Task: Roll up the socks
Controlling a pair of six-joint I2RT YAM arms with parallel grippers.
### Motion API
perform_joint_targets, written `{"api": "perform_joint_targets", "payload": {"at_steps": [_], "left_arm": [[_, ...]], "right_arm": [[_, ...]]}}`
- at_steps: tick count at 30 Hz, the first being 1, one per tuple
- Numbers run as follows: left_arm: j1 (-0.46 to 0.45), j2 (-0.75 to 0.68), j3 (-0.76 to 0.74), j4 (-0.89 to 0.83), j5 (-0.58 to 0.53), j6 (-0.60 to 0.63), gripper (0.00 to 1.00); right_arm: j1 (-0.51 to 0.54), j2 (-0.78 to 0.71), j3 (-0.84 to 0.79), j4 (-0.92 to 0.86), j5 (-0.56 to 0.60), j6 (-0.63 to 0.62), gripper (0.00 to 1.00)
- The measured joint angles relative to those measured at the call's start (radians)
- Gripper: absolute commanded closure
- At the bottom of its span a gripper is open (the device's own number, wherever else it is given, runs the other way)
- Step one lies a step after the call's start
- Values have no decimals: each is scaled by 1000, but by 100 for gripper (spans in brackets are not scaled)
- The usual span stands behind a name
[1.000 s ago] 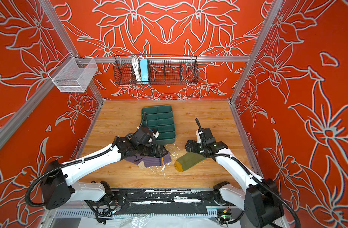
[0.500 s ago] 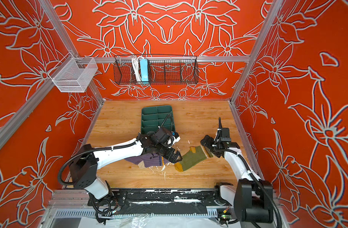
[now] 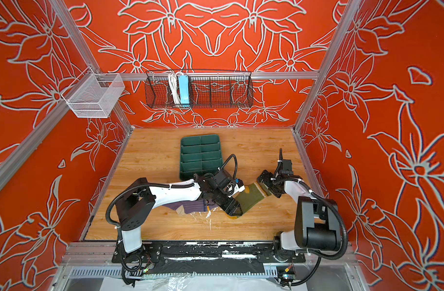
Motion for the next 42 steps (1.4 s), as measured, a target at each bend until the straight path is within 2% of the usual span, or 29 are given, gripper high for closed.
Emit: {"api": "perform_joint_targets", "payload": {"at_steps": [6, 11, 17, 22, 25, 29, 31, 35, 37, 42], "left_arm": [[3, 26, -18, 2, -8, -14, 33], [2, 32, -45, 8, -3, -26, 33], [-8, 27, -55, 16, -8, -29, 31], [-17, -33, 13, -42, -69, 28, 24], [-26, -115, 80, -52, -143, 145, 23], [-52, -249, 84, -12, -269, 398, 26], [-70, -307, 32, 31, -321, 554, 27], [-112, -399, -217, 188, -406, 914, 26], [-135, -395, -342, 249, -458, 1070, 29], [-182, -285, -413, 354, -578, 1275, 32]], "right_arm": [[0, 141, 96, 105, -74, 4, 2], [7, 242, 180, 171, -121, 13, 2], [58, 309, 265, 167, -129, 8, 2], [74, 273, 269, 82, -150, -11, 2], [72, 182, 261, 12, -166, -11, 2], [49, -10, 256, -39, -189, 31, 2], [11, -115, 238, -37, -216, 71, 2], [-84, -280, 149, -28, -274, 169, 2], [-125, -341, 99, -31, -296, 208, 2], [-158, -465, 27, -75, -330, 254, 2]]}}
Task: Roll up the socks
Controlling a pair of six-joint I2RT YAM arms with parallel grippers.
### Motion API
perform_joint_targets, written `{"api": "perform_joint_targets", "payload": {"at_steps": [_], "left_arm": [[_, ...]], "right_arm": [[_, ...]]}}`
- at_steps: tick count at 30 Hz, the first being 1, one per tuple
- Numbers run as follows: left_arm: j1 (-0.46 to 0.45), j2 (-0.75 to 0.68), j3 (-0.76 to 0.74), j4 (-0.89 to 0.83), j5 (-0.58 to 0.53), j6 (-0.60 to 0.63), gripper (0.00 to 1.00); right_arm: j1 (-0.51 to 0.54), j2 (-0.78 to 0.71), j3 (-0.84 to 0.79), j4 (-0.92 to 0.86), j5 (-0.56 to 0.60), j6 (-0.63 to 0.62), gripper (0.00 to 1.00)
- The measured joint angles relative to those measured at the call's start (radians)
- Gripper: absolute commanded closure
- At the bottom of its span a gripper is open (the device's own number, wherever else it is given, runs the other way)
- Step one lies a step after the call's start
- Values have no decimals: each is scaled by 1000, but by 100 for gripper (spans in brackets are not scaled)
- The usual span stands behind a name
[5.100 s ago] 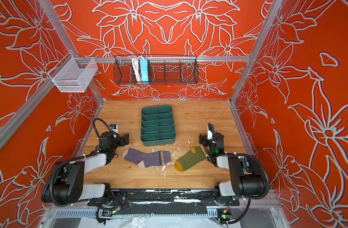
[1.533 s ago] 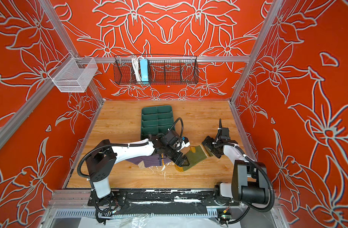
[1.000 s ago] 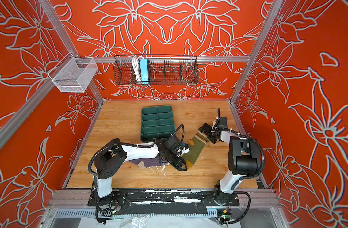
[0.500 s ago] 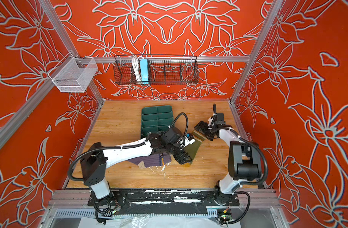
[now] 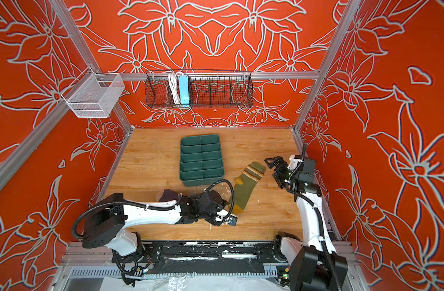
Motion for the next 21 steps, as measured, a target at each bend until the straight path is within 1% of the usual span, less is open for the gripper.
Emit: {"api": "perform_joint_targets", "payload": {"at_steps": [2, 3, 6, 11, 15, 19, 21], "left_arm": [[-21, 44, -2, 76, -43, 50, 33], [-31, 65, -2, 112, -61, 63, 36], [-53, 123, 6, 179, -97, 77, 40], [-59, 195, 40, 224, -119, 71, 46], [-59, 240, 61, 248, -130, 62, 55], [-58, 257, 76, 249, -134, 42, 64], [-58, 258, 76, 242, -134, 32, 70]], "right_arm": [[-3, -31, -5, -22, -5, 1, 2], [-4, -44, -5, -29, -6, 1, 2], [-4, -62, -5, -43, -7, 0, 2], [-5, -64, -5, -68, -10, -3, 2], [-6, -64, -5, -84, -11, -9, 2], [-9, -70, -5, -101, -10, -19, 2], [-11, -79, -4, -116, -8, -29, 2]]}}
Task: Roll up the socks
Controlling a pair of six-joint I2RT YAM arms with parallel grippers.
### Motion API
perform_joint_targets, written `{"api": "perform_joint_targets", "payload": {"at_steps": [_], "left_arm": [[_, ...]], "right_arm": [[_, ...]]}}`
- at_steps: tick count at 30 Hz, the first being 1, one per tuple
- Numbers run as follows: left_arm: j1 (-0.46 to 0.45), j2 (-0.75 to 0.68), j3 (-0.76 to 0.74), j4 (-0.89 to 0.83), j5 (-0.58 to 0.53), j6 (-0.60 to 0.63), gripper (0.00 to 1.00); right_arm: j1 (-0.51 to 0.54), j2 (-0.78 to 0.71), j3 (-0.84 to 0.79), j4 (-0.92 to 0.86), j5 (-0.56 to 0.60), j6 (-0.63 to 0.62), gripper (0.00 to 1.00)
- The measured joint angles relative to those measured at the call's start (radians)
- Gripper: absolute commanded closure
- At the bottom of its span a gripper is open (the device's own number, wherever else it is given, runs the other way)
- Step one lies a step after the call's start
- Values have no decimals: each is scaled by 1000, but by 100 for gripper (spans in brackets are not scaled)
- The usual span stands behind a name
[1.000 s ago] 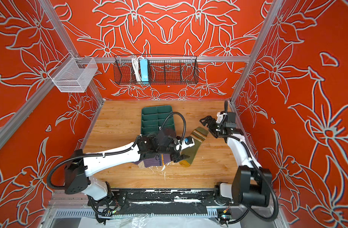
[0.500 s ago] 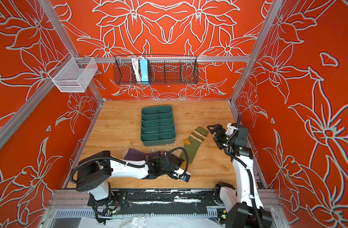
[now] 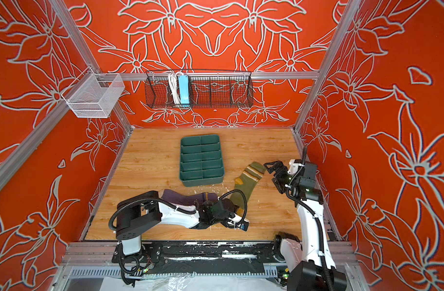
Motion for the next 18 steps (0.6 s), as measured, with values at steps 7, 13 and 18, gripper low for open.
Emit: {"api": "perform_joint_targets", "payload": {"at_steps": [7, 13, 18], "left_arm": [[6, 0, 8, -66, 0, -44, 97], [7, -1, 56, -175, 11, -103, 100], [7, -11, 79, -251, 38, -199, 100]], "right_arm": [[0, -26, 15, -63, 31, -52, 2], [2, -31, 13, -56, 88, -76, 2], [122, 146, -14, 37, 109, -53, 2]]}}
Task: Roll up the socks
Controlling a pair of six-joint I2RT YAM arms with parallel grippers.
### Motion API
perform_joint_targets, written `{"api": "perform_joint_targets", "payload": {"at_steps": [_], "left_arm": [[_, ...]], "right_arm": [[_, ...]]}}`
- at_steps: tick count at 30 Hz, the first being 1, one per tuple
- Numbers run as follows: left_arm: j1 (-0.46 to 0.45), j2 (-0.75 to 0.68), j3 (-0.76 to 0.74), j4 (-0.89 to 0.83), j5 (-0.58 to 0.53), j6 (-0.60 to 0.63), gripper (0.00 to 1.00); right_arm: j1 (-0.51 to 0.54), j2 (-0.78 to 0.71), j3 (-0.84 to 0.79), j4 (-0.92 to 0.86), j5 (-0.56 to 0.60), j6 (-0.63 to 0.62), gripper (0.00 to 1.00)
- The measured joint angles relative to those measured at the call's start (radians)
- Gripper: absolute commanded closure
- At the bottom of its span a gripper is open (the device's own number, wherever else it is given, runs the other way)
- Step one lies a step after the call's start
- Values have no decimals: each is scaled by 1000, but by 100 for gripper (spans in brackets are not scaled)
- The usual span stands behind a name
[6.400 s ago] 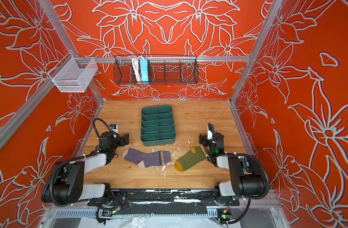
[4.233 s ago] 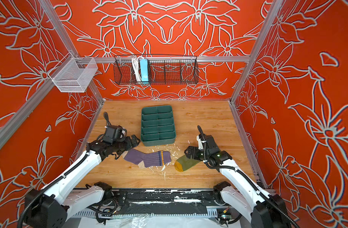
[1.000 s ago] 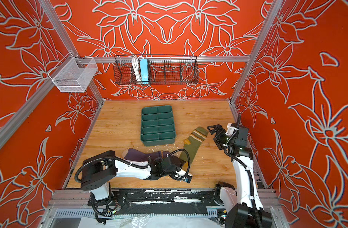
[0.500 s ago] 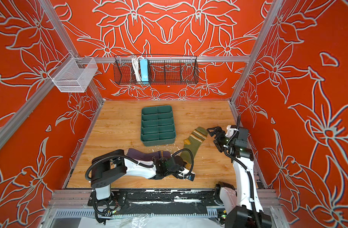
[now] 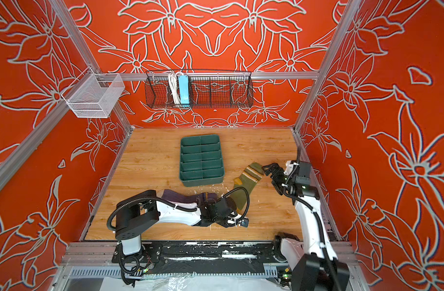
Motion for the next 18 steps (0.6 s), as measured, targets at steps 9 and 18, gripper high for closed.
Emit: {"api": "perform_joint_targets", "payload": {"at_steps": [9, 18], "left_arm": [[-10, -14, 67, -171, 70, -188, 100], [-11, -15, 114, -246, 138, -345, 100]], "right_arm": [[136, 445, 119, 109, 35, -6, 2], [216, 734, 322, 183, 43, -43, 2]]}}
